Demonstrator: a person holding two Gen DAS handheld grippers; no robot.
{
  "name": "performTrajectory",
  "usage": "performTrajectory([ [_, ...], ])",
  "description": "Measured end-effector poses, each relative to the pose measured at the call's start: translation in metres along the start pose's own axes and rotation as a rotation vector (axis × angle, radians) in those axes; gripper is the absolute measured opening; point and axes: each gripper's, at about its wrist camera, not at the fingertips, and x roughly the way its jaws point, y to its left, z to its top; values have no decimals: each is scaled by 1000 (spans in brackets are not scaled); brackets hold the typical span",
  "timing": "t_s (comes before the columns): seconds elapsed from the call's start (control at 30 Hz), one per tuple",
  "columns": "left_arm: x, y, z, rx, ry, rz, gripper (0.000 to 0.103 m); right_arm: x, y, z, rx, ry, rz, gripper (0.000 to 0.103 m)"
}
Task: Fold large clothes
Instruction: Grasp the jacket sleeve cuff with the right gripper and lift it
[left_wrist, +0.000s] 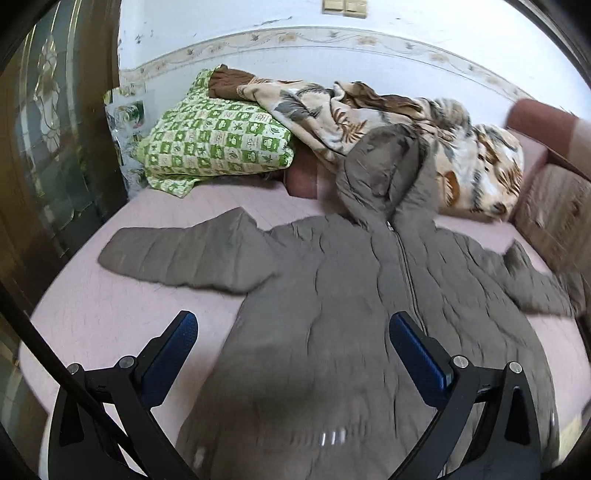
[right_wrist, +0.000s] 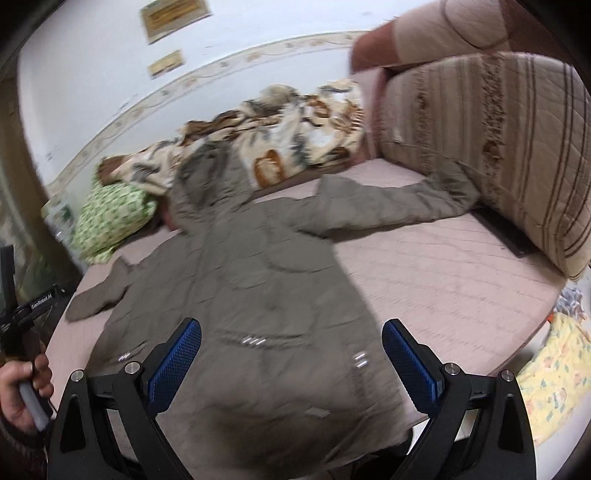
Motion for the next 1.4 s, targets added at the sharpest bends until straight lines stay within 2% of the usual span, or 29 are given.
performTrajectory([
  [0.1,31,1,-1,-32,-16,-15,103,11,-34,24,94,0,17,100],
  [0.2,51,0,-12,-3,-26,8,103,23,-72,52,194,8,6,90],
  [0.23,58,0,-11,11,0,-3,103,30,-90,64,238,2,2,86],
  [0.3,62,4,-7,-3,-2,-27,103,47,-118,81,282,14,-15,77],
  [0.33,62,5,-5,-6,-15,-40,103,60,-137,91,315,28,-42,68],
  [0.4,63,8,-5,1,-27,-36,103,80,-171,103,373,10,-93,63],
  [0.47,68,10,-3,-4,-19,-46,103,102,-200,114,423,14,-143,47],
  [0.7,84,7,-5,-9,18,-56,103,166,-267,130,615,-53,-228,46],
  [0.8,87,3,-5,5,16,-56,103,186,-290,130,689,-63,-258,47],
  [0.97,91,-3,-5,19,17,-61,103,215,-317,140,730,-58,-275,46],
  [1.07,95,-6,-5,25,24,-66,103,225,-328,146,732,-59,-302,46],
  [1.13,98,-8,-6,31,31,-66,103,232,-336,150,740,-66,-291,44],
  [1.23,102,-11,-7,37,39,-70,103,245,-332,161,662,-73,-310,42],
  [1.27,103,-12,-6,40,42,-70,103,247,-330,163,645,-70,-315,24],
  [1.3,103,-13,-7,42,43,-70,103,248,-330,162,641,-76,-320,17],
  [1.4,101,-13,-7,39,36,-72,103,239,-321,169,615,-102,-313,12],
])
